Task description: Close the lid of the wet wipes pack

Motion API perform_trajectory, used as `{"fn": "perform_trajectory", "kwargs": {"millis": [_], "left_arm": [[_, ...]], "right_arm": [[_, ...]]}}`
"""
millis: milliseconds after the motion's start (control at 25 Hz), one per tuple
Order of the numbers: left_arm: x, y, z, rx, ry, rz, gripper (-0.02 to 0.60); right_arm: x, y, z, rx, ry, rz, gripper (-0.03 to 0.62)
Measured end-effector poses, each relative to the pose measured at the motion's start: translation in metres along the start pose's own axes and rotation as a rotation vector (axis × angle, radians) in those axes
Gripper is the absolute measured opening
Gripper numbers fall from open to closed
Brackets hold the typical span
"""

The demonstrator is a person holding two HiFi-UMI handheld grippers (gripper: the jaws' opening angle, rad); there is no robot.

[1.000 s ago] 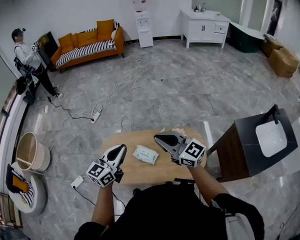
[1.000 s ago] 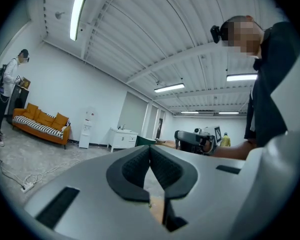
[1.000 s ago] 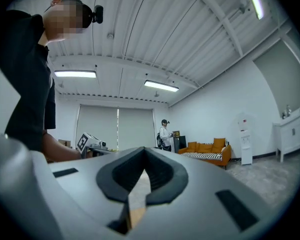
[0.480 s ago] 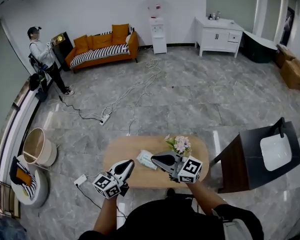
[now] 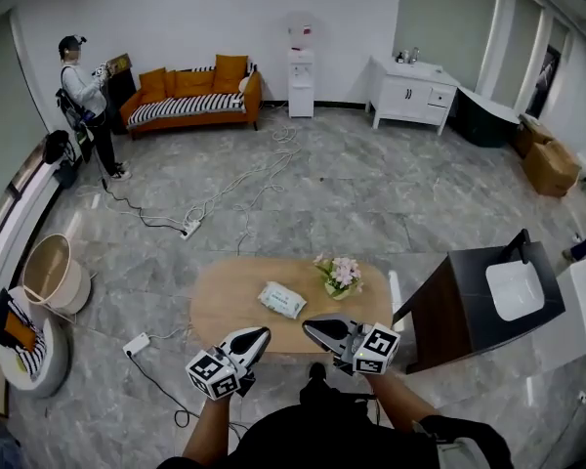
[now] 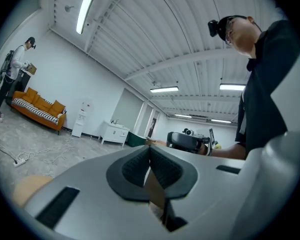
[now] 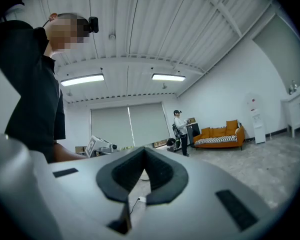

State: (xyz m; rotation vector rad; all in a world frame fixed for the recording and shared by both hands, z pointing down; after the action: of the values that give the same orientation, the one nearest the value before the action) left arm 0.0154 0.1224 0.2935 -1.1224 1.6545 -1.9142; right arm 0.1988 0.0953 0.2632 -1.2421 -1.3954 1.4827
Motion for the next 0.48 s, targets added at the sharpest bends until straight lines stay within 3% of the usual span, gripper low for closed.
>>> {"fn": "perform_trajectory", "kwargs": {"millis": [200,480], "left_arm": [[-0.038,-0.015,-0.063,-0.021,-0.015,-0.012,0.015],[-0.069,-0.023,-0.099,-0.039,-0.001,-0.020,0.015]], "right_arm": [[0.068,-0.017,-0.004,0.023,-0.003,0.029,0.011],[0.124,-0.021,-0.015,0.038,0.038,0.006,0.011]]}}
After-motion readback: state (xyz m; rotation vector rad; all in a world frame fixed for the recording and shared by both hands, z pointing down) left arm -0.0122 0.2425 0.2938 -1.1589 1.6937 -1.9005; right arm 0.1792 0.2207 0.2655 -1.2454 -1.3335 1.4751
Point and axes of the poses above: the fingertips, and each gripper's own axes: z forward along the fingers, x to its left, y out of its top, the point moved 6 cm from there along -z, backward along the fingers, and after that the axes turned 1 degree about -z, right-handed, at the moved point
